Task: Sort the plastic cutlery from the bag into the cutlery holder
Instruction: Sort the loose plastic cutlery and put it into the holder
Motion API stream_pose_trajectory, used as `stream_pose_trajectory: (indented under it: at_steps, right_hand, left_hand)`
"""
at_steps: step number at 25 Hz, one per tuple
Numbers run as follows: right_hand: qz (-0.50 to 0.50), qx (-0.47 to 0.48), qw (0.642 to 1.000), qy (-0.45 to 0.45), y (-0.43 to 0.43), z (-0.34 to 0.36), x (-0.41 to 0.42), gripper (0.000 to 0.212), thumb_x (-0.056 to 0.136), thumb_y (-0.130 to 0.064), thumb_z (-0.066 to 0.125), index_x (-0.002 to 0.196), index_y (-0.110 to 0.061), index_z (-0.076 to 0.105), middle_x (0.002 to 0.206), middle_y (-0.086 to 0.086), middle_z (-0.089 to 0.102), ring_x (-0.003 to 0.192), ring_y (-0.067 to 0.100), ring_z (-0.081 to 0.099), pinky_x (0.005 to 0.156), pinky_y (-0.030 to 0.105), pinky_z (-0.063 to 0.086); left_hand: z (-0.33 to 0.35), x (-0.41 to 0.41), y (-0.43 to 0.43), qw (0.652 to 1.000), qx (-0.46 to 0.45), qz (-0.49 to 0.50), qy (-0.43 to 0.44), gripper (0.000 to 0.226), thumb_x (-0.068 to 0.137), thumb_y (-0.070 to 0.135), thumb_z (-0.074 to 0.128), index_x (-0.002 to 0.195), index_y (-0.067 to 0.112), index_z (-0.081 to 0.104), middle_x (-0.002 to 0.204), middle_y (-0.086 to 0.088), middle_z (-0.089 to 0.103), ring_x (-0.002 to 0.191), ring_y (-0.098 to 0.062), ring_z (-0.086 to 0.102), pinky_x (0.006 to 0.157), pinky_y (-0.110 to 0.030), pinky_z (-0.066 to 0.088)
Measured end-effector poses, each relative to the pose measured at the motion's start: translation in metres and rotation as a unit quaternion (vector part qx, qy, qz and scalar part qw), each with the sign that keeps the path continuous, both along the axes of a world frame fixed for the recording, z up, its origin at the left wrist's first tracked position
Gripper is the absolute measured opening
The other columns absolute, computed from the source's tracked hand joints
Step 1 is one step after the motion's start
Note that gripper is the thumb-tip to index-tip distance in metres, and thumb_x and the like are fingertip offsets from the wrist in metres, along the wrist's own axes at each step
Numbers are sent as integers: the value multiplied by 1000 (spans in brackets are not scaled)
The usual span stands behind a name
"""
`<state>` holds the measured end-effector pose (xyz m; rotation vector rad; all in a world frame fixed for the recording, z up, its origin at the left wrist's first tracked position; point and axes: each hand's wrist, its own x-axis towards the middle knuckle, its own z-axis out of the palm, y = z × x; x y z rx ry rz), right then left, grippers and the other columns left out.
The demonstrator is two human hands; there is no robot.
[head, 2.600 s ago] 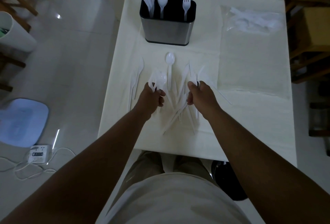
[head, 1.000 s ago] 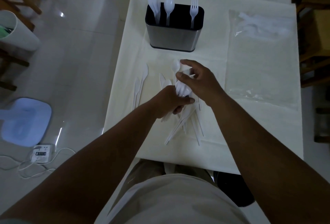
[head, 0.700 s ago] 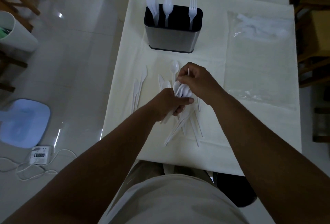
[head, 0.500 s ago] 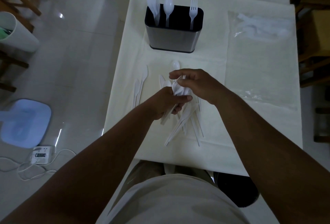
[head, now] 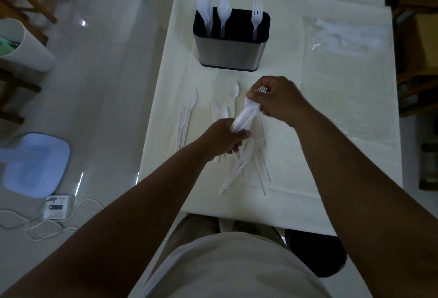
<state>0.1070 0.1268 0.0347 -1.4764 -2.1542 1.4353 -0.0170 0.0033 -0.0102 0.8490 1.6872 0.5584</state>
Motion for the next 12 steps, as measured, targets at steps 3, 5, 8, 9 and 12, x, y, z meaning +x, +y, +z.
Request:
stream_pose_trajectory:
  at_steps: [3, 5, 8, 9, 12]
  right_hand:
    - [-69, -50, 994, 75, 9, 0, 5, 19, 87, -26, 74, 101, -14, 70, 77, 7, 70, 54, 15, 61, 52, 24, 48]
    - [-144, -166, 959, 181, 8, -3, 5, 33, 86, -25, 76, 115, -18, 62, 84, 9, 71, 57, 16, 60, 52, 26, 48]
    - [-132, -284, 928, 204, -3, -6, 0, 41, 82, -21, 78, 116, -8, 61, 84, 11, 69, 60, 16, 60, 52, 26, 49]
    - [-91, -274, 943, 166, -8, -7, -2, 35, 82, -20, 78, 111, -5, 65, 80, 11, 69, 60, 16, 61, 54, 26, 51]
    - [-80, -206, 969, 110, -15, -10, -18, 25, 84, -25, 77, 98, -6, 73, 75, 12, 72, 60, 19, 64, 59, 26, 52]
  left_hand:
    - [-3, 1, -2, 999, -22, 4, 27, 36, 94, 47, 57, 99, 11, 59, 70, -2, 57, 58, -16, 55, 59, -33, 51]
    - [0, 3, 1, 998, -37, 41, -17, 38, 92, 49, 59, 95, 11, 58, 65, -1, 52, 51, -13, 47, 52, -27, 43]
    - [4, 2, 11, 995, -28, 75, -58, 33, 90, 45, 64, 90, 13, 59, 62, 0, 51, 47, -11, 44, 49, -24, 38]
    - [4, 0, 15, 997, -19, 66, -27, 30, 90, 43, 65, 90, 14, 60, 64, 1, 54, 50, -10, 49, 49, -22, 40]
    - [2, -4, 26, 990, 17, 14, 139, 11, 91, 22, 65, 88, 11, 61, 75, -2, 63, 71, -21, 66, 62, -26, 53]
